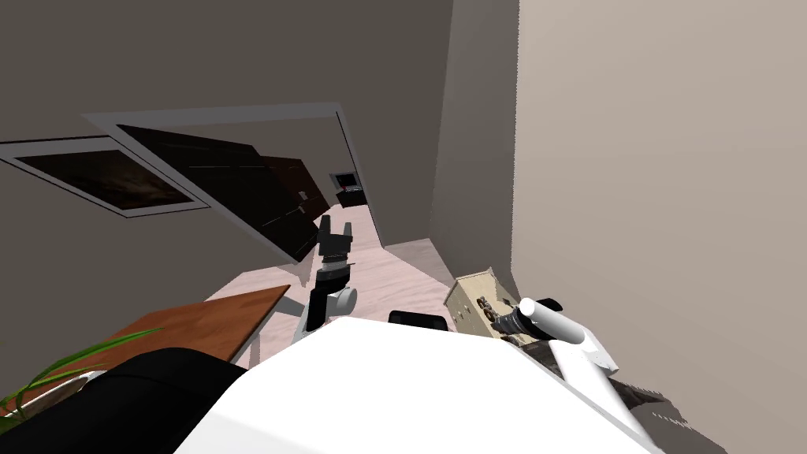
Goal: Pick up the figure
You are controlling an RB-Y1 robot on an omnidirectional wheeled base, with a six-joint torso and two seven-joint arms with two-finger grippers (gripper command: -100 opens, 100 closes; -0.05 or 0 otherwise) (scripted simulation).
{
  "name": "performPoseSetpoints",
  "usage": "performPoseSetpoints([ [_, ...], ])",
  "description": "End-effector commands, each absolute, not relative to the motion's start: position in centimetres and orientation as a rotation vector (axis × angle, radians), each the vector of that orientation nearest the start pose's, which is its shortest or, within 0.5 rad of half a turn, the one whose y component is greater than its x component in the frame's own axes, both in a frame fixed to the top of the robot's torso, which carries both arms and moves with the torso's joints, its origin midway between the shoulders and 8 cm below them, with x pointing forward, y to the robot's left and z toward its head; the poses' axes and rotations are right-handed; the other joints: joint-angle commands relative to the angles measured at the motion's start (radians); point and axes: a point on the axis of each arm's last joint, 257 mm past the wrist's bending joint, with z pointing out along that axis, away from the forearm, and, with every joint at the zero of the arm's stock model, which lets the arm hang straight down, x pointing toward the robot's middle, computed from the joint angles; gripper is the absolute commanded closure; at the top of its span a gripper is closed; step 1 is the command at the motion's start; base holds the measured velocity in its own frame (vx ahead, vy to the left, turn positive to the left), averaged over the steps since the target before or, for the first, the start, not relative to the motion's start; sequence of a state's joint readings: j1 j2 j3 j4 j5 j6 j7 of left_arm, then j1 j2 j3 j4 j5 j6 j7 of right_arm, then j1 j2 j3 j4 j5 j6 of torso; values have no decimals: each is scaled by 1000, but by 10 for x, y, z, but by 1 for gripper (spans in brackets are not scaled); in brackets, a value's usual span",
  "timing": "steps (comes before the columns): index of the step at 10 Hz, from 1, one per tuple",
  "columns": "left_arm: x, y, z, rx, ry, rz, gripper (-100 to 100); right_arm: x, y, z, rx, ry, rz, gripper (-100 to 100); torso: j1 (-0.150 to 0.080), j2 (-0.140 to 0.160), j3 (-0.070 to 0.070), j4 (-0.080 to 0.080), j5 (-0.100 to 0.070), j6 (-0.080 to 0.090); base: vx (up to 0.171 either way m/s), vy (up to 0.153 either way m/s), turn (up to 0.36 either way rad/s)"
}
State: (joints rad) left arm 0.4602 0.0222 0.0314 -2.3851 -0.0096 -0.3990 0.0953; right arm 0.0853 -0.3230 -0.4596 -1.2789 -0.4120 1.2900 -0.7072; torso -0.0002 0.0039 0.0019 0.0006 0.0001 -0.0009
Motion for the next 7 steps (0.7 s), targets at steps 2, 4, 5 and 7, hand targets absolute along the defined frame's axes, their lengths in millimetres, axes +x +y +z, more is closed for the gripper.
performPoseSetpoints([
  [2, 339, 279, 65, -635, 581, -1377, 0, 233, -466, -522, -3108, -387, -171, -100, 0, 1, 0, 0, 0, 0, -67, 7, 115],
  [4, 339, 279, 65, -635, 581, -1377, 0, 232, -475, -527, -3114, -340, -169, -100, -1, 0, 0, 0, 0, 0, -63, 6, 145],
  [5, 339, 279, 65, -635, 581, -1377, 0, 231, -479, -529, -3117, -317, -170, -100, -1, 1, 0, 0, 0, 0, -73, 2, 166],
  [7, 339, 279, 65, -635, 581, -1377, 0, 230, -486, -534, -3123, -270, -173, -100, -1, 1, 1, 0, 0, 0, -63, 19, 138],
])
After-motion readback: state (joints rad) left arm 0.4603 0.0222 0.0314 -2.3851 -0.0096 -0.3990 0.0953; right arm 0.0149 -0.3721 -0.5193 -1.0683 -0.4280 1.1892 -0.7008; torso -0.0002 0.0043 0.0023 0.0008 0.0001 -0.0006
